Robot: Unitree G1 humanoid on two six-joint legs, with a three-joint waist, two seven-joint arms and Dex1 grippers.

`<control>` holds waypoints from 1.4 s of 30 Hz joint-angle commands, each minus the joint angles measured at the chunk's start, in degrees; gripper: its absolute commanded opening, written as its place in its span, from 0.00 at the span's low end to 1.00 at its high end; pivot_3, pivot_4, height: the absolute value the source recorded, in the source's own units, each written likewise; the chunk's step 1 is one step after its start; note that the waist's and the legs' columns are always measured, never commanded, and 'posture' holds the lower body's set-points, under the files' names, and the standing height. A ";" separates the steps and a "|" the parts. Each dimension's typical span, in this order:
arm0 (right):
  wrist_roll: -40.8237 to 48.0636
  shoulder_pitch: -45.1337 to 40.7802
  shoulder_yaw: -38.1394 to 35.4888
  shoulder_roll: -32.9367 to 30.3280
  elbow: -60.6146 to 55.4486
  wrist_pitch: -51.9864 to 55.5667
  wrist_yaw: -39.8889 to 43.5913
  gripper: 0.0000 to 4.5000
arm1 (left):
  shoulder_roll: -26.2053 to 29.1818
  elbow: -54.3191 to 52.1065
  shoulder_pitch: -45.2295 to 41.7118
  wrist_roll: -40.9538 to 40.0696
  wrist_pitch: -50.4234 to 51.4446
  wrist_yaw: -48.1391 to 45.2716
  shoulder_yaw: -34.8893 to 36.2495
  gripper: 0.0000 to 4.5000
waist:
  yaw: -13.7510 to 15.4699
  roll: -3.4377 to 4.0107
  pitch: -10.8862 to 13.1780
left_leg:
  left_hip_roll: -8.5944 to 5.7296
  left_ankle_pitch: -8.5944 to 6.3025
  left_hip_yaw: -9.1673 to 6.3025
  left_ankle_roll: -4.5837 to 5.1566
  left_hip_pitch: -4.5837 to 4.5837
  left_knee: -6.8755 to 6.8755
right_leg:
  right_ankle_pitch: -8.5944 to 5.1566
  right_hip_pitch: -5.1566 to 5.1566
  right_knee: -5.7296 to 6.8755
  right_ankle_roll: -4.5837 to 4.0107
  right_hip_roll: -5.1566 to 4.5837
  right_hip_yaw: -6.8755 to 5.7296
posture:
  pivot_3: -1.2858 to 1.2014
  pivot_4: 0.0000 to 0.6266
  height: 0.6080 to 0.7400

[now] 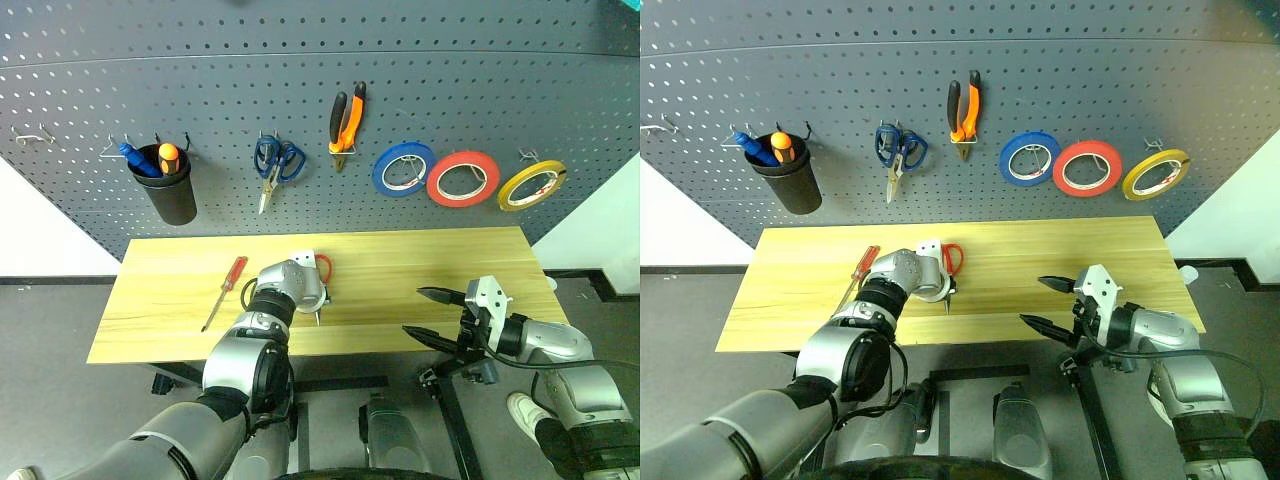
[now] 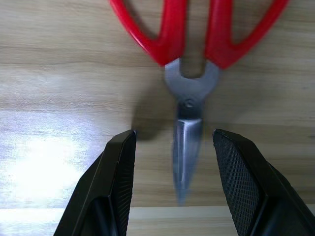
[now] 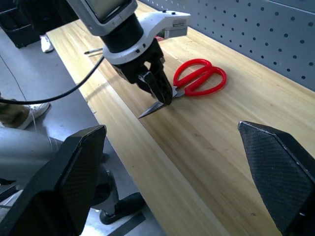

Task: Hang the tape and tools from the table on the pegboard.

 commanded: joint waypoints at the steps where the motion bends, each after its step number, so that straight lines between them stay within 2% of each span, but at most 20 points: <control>1: -0.12 -0.29 -0.69 0.55 -0.21 -1.26 -0.35 1.00 | -9.52 3.08 -3.31 -0.15 -2.91 -0.23 0.57 0.57 | -0.03 0.00 0.00 | 0.00 0.00 0.01 0.01 0.00 0.00 | 0.00 0.00 0.00 0.00 0.00 0.00 | 0.45 0.26 0.88; 9: -0.72 -0.45 -0.67 1.57 -0.05 -1.88 -1.39 1.00 | -8.70 7.01 -4.34 0.57 -6.91 -1.90 -0.08 0.57 | -0.01 0.03 -0.02 | 0.00 -0.02 0.02 -0.03 0.02 0.01 | -0.03 0.03 0.00 0.06 0.00 0.00 | 0.45 0.25 0.88; 12: -0.94 -0.36 -0.76 1.74 -0.13 -2.02 -1.56 1.00 | -8.64 7.27 -4.37 0.52 -7.45 -2.27 -0.05 0.44 | -0.01 0.03 -0.02 | 0.00 -0.02 0.02 -0.02 0.02 0.01 | -0.02 0.03 0.00 0.05 0.00 0.00 | 0.45 0.25 0.88; 17: -1.36 -0.64 -0.84 2.14 0.11 -2.40 -1.91 1.00 | -8.45 7.56 -4.64 0.18 -7.86 -2.19 0.40 0.08 | -0.04 0.04 -0.03 | 0.00 0.01 0.02 0.02 0.01 0.01 | -0.02 0.02 0.00 0.04 0.00 0.00 | 0.45 0.24 0.88; 29: -1.89 -1.31 -0.70 2.41 0.90 -3.30 -1.92 1.00 | -7.39 5.87 -5.38 1.42 -7.10 -1.05 -0.79 0.07 | -0.09 0.04 -0.03 | -0.01 0.02 0.02 0.05 0.01 0.01 | 0.01 0.01 0.00 0.00 0.00 0.00 | 0.45 0.24 0.88; 42: 0.67 -6.21 1.14 4.91 -1.01 -1.64 -0.05 1.00 | -4.43 -8.25 -1.52 4.57 0.28 -0.55 -3.82 0.07 | -0.06 0.01 0.00 | 0.00 0.03 0.00 0.05 0.00 0.00 | 0.02 0.00 0.01 -0.01 0.00 0.00 | 0.47 0.27 0.88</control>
